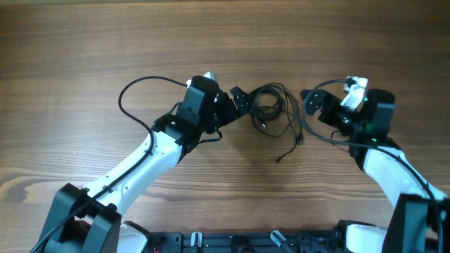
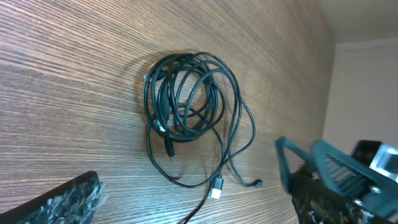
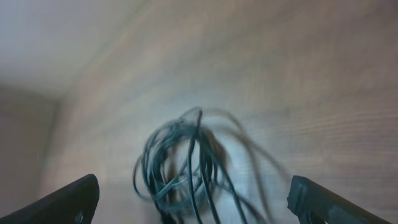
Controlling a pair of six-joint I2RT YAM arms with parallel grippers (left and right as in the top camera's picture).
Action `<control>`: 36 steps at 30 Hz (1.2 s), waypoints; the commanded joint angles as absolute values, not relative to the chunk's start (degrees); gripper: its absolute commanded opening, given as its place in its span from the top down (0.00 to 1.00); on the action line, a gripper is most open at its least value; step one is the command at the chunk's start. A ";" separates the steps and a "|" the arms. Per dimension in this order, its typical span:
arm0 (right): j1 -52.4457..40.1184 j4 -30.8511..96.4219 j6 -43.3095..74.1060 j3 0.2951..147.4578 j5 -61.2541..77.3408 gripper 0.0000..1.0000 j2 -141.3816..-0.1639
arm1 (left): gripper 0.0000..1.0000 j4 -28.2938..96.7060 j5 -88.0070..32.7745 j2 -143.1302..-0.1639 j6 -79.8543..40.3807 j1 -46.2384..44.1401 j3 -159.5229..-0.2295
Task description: Untangle cables
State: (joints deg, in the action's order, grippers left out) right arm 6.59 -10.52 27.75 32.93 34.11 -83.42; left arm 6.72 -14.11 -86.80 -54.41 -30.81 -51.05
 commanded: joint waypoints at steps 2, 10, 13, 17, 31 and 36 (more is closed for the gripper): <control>2.55 -1.19 22.04 42.85 33.01 0.01 -88.44 | 0.00 6.76 -12.93 -87.46 -54.87 -30.87 -51.37; -1.67 10.98 22.79 54.08 28.99 0.10 -89.62 | 0.00 8.93 -12.25 -87.46 -54.85 -30.87 -51.37; -3.14 12.80 28.27 54.52 31.27 0.21 -89.71 | 0.00 9.78 -10.07 -87.46 -54.87 -30.85 -51.37; -7.51 10.98 30.06 54.52 31.40 0.32 -91.13 | 0.00 9.93 -5.65 -87.46 -54.87 -30.85 -51.37; -13.96 5.58 16.36 54.52 25.67 0.51 -101.93 | 0.00 10.37 -5.02 -87.46 -54.46 -30.87 -51.37; -14.22 3.20 16.32 54.52 25.96 0.62 -103.70 | 0.00 10.37 -5.02 -87.46 -54.46 -30.87 -51.37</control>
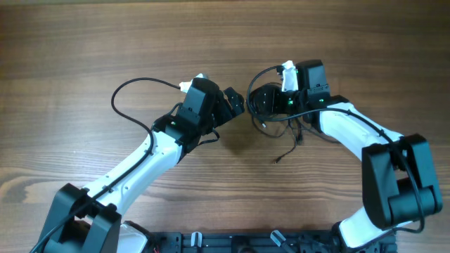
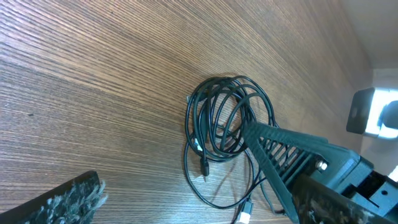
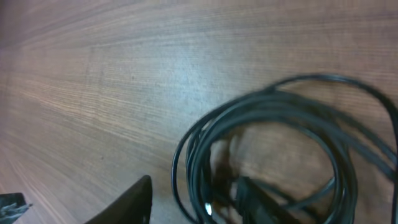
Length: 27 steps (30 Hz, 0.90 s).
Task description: Untangle cables
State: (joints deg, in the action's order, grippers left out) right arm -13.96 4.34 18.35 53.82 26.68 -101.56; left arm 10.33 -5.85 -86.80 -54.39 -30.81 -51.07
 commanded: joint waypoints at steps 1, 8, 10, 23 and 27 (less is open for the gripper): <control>-14.41 3.11 16.40 54.52 25.96 0.65 -103.74 | 0.00 10.37 -5.02 -87.46 -54.46 -30.87 -51.37; -16.64 3.09 16.51 54.52 24.43 0.66 -105.21 | 0.00 10.37 -5.02 -87.46 -54.46 -30.87 -51.37; -16.86 2.57 16.49 54.52 24.40 0.66 -106.34 | 0.00 10.37 -5.02 -87.46 -54.46 -30.87 -51.37; -16.10 0.54 19.68 54.54 25.10 0.78 -107.35 | 0.00 10.37 -4.99 -87.46 -54.46 -30.87 -51.37; -15.77 0.56 19.70 54.54 25.78 0.87 -107.35 | 0.00 10.37 -5.02 -87.46 -54.46 -30.87 -51.37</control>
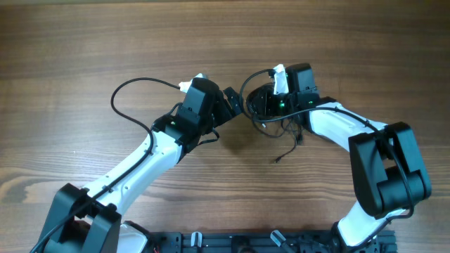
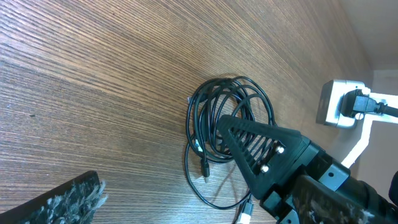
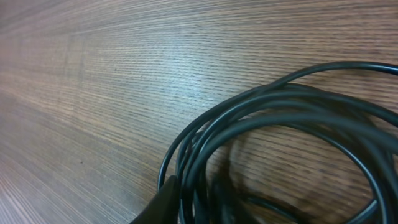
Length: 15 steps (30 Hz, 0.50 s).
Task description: Untangle cables
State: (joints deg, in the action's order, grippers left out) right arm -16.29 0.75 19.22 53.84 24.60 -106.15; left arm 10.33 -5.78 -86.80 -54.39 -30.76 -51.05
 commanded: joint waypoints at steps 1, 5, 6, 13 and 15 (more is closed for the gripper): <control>-15.77 0.56 19.68 54.54 25.80 0.90 -107.35 | 0.00 10.37 -5.02 -87.46 -54.46 -30.87 -51.37; -15.77 0.67 19.68 54.54 25.78 0.95 -107.35 | 0.00 10.37 -5.02 -87.46 -54.46 -30.87 -51.37; -15.77 0.67 19.68 54.54 25.78 0.96 -107.35 | 0.00 10.37 -5.02 -87.46 -54.46 -30.87 -51.37; -15.33 0.67 20.38 54.54 32.40 0.96 -103.28 | 0.00 10.37 -5.02 -87.46 -54.46 -30.87 -51.37; -14.94 0.67 22.00 54.54 34.79 0.95 -99.00 | 0.00 10.37 -4.99 -87.46 -54.46 -30.87 -51.37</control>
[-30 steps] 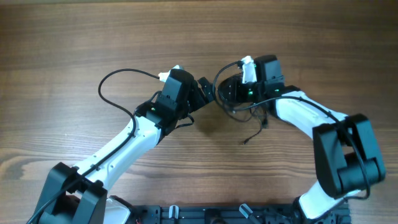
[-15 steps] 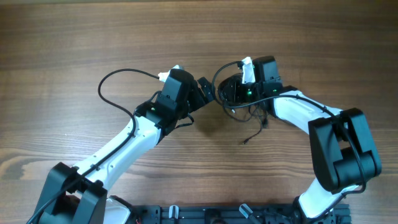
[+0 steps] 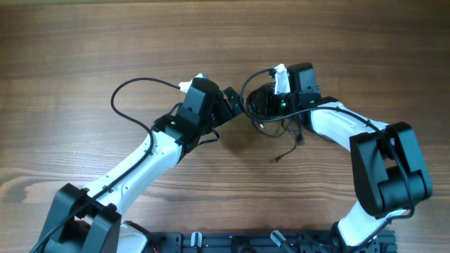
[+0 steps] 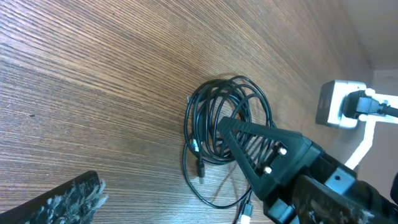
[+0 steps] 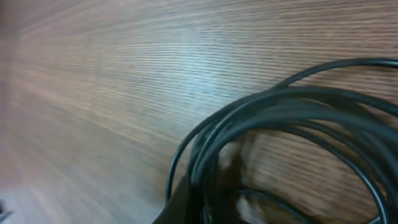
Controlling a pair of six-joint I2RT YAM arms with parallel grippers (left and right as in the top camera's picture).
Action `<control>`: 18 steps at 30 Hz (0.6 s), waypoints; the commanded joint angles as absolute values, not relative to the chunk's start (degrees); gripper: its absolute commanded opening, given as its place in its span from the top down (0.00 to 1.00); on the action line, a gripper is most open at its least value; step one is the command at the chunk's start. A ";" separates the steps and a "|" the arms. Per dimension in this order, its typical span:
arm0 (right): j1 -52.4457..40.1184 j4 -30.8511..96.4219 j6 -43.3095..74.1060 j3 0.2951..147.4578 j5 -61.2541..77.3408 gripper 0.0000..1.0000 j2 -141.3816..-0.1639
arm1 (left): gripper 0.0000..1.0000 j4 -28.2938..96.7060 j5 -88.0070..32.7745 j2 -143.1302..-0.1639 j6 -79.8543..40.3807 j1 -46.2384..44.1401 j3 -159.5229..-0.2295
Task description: Untangle cables
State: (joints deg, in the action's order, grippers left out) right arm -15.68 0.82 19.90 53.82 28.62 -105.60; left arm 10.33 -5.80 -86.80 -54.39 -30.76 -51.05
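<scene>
A coil of thin black cables (image 3: 271, 107) lies on the wooden table (image 3: 84, 42) between the two arms. It also shows in the left wrist view as cable loops (image 4: 205, 121), with a plug end (image 4: 201, 168) trailing below. My right gripper (image 3: 259, 105) is down in the coil's left side, and in its own blurred view several strands (image 5: 280, 106) run into the right gripper (image 5: 202, 196), shut on them. Just left of the coil, my left gripper (image 3: 235, 100) stands open and apart from it, with one taped finger (image 4: 65, 199) showing.
Loose cable tails run from the coil toward the near side, one ending at a tip (image 3: 278, 159) and one at a white-tipped connector (image 4: 244, 214). The left arm's own wire (image 3: 130, 91) loops over the table at the left.
The finger in the right wrist view has come in against the strands and the view has blurred. The coil's left edge has shifted slightly. The left arm has not moved.
My right gripper was open and well right of the coil, with the left gripper open at the coil's left. Then the right gripper was over the coil, and later lower among its strands. Now it is closed on them, while the left gripper has stayed put.
</scene>
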 commanded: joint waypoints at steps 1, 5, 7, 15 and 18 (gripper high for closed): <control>-14.83 0.67 22.59 54.54 35.62 0.96 -97.27 | 0.00 10.37 -4.99 -87.46 -54.46 -30.87 -51.37; -14.26 1.04 23.86 54.54 41.10 0.95 -82.56 | 0.00 10.37 -4.99 -87.46 -54.46 -30.87 -51.37; -14.26 1.37 24.43 54.54 42.04 0.96 -78.13 | 0.00 10.37 -4.99 -87.46 -54.46 -30.87 -51.37; -14.26 8.47 23.92 54.54 41.87 0.95 -68.97 | 0.00 7.40 -8.82 -87.44 -54.50 -30.83 -51.37; -14.26 10.81 23.92 54.52 41.80 0.95 -68.90 | 0.00 5.78 -15.44 -87.44 -54.48 -30.39 -51.37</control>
